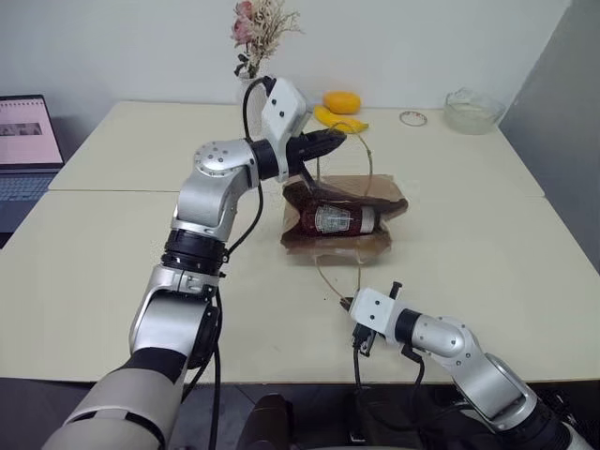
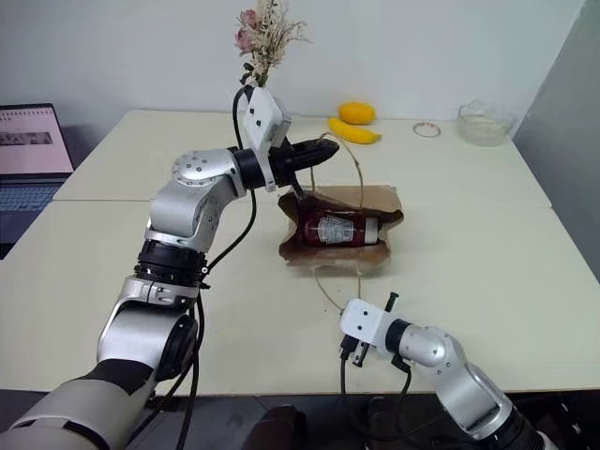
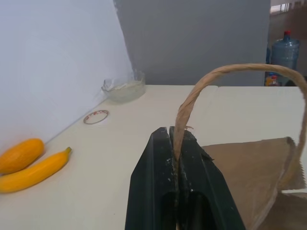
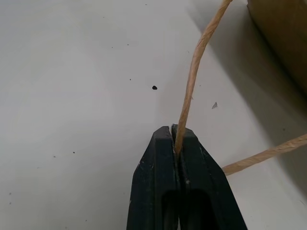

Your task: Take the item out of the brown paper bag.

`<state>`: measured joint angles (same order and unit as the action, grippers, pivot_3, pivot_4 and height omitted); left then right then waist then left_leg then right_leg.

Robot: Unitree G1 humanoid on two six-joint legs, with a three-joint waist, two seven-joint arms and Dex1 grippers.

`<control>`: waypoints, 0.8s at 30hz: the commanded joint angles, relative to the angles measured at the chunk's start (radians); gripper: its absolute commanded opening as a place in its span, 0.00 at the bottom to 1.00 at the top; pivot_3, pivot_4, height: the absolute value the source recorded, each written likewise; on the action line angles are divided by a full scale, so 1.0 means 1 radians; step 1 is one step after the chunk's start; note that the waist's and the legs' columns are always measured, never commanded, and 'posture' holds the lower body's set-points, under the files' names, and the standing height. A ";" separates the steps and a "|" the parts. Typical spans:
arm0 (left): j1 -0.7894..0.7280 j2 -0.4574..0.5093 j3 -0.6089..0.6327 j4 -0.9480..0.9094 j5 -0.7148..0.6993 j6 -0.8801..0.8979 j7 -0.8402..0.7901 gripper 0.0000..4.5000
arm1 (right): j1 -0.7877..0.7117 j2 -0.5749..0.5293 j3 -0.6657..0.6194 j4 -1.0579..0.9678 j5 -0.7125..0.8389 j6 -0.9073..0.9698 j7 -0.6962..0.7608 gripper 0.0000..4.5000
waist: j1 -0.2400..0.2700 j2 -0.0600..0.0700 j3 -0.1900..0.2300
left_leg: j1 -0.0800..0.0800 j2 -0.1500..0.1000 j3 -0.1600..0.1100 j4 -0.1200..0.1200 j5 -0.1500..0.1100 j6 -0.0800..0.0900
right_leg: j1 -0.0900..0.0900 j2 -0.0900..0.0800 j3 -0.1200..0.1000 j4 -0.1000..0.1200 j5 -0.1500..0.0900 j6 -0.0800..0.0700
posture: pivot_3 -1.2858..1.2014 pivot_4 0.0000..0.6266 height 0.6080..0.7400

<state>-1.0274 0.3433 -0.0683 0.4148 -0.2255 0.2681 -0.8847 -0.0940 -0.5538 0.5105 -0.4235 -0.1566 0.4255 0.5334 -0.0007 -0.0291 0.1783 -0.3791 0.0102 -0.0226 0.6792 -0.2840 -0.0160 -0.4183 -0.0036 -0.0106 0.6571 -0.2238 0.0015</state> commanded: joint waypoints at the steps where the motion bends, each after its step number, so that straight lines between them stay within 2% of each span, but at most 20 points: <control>1: -0.033 0.013 0.040 -0.013 -0.031 -0.005 -0.018 0.00 | 0.040 0.000 -0.001 0.074 -0.017 0.016 0.009 0.00 | -0.001 0.000 0.000 | 0.000 0.000 0.000 0.000 0.000 0.000 | 0.000 0.000 0.000 0.000 0.000 0.000 | 0.52 0.24 1.00; 4: -0.002 0.017 0.035 -0.063 -0.064 0.024 -0.066 0.00 | 0.040 0.032 -0.059 0.031 0.023 0.008 0.000 0.00 | -0.001 0.000 0.000 | 0.000 0.000 0.000 0.000 0.000 0.000 | 0.000 0.000 0.000 0.000 0.000 0.000 | 0.52 0.24 1.00; 7: 0.044 0.020 0.033 -0.151 -0.116 0.082 -0.111 0.00 | 0.043 0.056 -0.121 -0.054 0.092 0.058 0.024 0.20 | -0.001 0.000 0.000 | -0.001 0.001 0.000 0.000 0.000 0.000 | -0.001 0.000 0.001 0.001 0.000 0.000 | 0.52 0.24 1.00; 11: 0.081 0.026 0.033 -0.224 -0.150 0.130 -0.132 0.00 | 0.047 0.065 -0.186 -0.157 0.172 0.129 0.052 0.53 | -0.002 0.000 0.000 | -0.002 0.001 -0.001 0.000 0.000 0.000 | -0.002 0.000 0.001 0.001 0.000 0.000 | 0.52 0.24 1.00; 13: 0.097 0.030 0.030 -0.254 -0.164 0.149 -0.144 0.00 | 0.059 0.037 -0.228 -0.231 0.245 0.164 0.107 0.68 | -0.002 0.000 0.001 | -0.002 0.001 -0.001 0.000 0.000 0.000 | -0.002 0.001 0.001 0.001 0.000 0.000 | 0.52 0.24 1.00; 20: 0.119 0.028 0.025 -0.290 -0.177 0.173 -0.142 0.00 | 0.138 -0.166 -0.352 -0.395 0.403 0.238 0.274 0.68 | -0.001 -0.001 0.001 | -0.002 0.001 -0.001 0.000 0.000 0.000 | -0.002 0.000 0.001 0.000 0.000 0.000 | 0.52 0.24 1.00; 22: 0.122 0.027 0.025 -0.293 -0.178 0.176 -0.144 0.00 | 0.136 -0.145 -0.461 -0.439 0.567 0.318 0.286 0.68 | -0.001 -0.001 0.001 | -0.002 0.001 -0.001 0.000 0.000 0.000 | -0.001 0.000 0.001 0.000 0.000 0.000 | 0.52 0.24 1.00; 24: 0.121 0.029 0.027 -0.288 -0.178 0.174 -0.144 0.00 | 0.060 -0.066 -0.497 -0.443 0.672 0.370 0.235 0.68 | -0.005 -0.002 0.002 | -0.002 0.002 -0.002 0.000 0.000 0.000 | -0.001 0.001 0.001 0.000 0.000 0.000 | 0.52 0.24 1.00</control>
<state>-0.8930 0.3692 -0.0531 0.1637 -0.3840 0.4504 -1.0289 0.0141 -0.6528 0.0536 -0.8147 0.4168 0.7633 0.7957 -0.0055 -0.0307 0.1800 -0.3804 0.0117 -0.0235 0.6791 -0.2839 -0.0162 -0.4199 -0.0021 -0.0099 0.6581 -0.2238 0.0014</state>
